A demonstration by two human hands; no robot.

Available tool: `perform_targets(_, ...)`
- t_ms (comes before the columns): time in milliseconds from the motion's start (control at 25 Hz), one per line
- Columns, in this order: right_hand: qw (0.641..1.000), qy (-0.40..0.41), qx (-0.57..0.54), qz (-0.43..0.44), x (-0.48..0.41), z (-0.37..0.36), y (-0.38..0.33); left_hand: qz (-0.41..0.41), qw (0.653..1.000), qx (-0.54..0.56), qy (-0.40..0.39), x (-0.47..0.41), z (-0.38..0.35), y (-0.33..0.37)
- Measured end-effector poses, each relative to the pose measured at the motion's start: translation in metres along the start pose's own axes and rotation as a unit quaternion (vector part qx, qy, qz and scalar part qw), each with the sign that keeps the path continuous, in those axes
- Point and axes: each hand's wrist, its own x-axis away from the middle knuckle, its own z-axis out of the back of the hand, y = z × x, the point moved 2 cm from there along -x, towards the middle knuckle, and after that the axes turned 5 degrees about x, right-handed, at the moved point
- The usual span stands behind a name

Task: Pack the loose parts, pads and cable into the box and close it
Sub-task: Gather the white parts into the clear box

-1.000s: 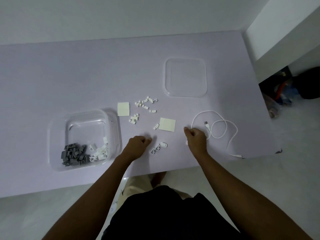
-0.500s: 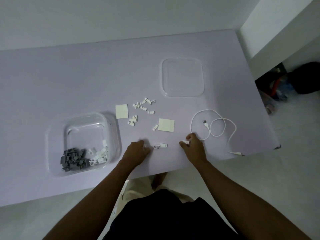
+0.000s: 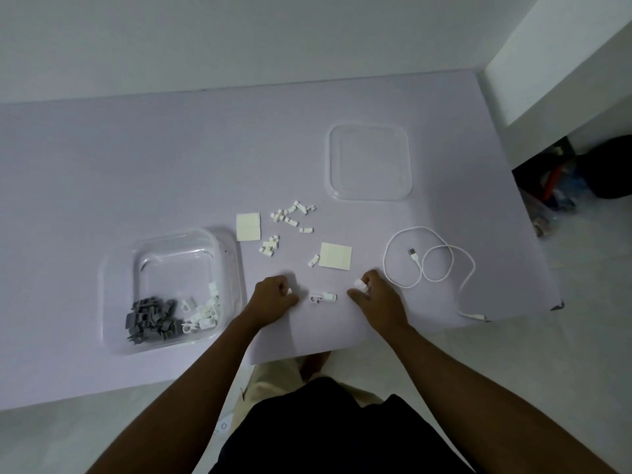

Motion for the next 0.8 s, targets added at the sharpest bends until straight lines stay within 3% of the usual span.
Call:
perform_targets(240, 0.994, 0.036, 0.101, 0.017, -0.008, -0.003, -0.016, -0.044, 0.997, -0.01, -0.065, -0.002, -0.012, 0.01)
perform_targets(400, 0.996, 0.01, 0.038, 0.086, -0.006, -0.01, -0.017, -0.082, 0.989, -0.047, -0.114, -0.001, -0.028, 0.012)
perform_targets(600, 0.991, -0.01, -0.013, 0.129, 0.007, -0.014, -0.014, -0.14, 0.979, -0.121, -0.086, 0.001, -0.038, 0.02)
perform_targets(680, 0.988, -0.05, 0.019, 0.145, 0.009, -0.015, -0.012, -0.134, 0.98, -0.13, -0.063, 0.001, -0.039, 0.022)
perform_targets(800, 0.976, -0.049, 0.098, 0.186, 0.01, -0.023, -0.013, -0.103, 0.985, -0.132, -0.028, -0.002, -0.036, 0.018)
